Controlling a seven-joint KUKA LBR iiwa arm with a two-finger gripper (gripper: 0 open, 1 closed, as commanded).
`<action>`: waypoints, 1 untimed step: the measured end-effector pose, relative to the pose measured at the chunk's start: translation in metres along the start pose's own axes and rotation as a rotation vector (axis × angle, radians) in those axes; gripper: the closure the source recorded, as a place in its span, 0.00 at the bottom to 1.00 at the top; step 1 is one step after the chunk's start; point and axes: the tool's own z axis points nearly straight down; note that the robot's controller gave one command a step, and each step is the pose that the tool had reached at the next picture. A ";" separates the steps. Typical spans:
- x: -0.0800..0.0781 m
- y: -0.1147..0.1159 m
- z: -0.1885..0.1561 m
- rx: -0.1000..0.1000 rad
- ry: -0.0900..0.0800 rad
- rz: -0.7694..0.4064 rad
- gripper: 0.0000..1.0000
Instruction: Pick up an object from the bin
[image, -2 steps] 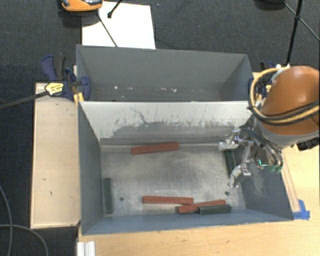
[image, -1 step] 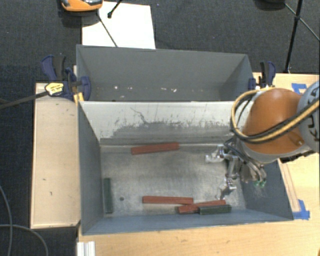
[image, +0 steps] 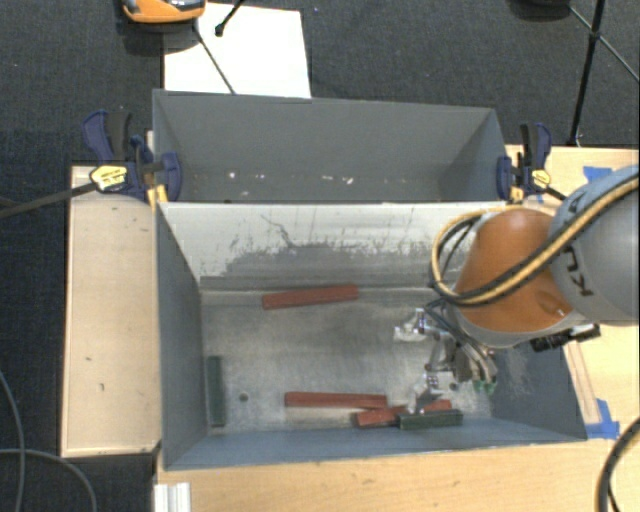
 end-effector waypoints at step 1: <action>-0.005 0.072 0.037 -0.003 -0.016 -0.011 1.00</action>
Offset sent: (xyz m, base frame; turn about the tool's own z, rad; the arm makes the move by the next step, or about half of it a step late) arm 0.0000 0.0000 0.0000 0.0000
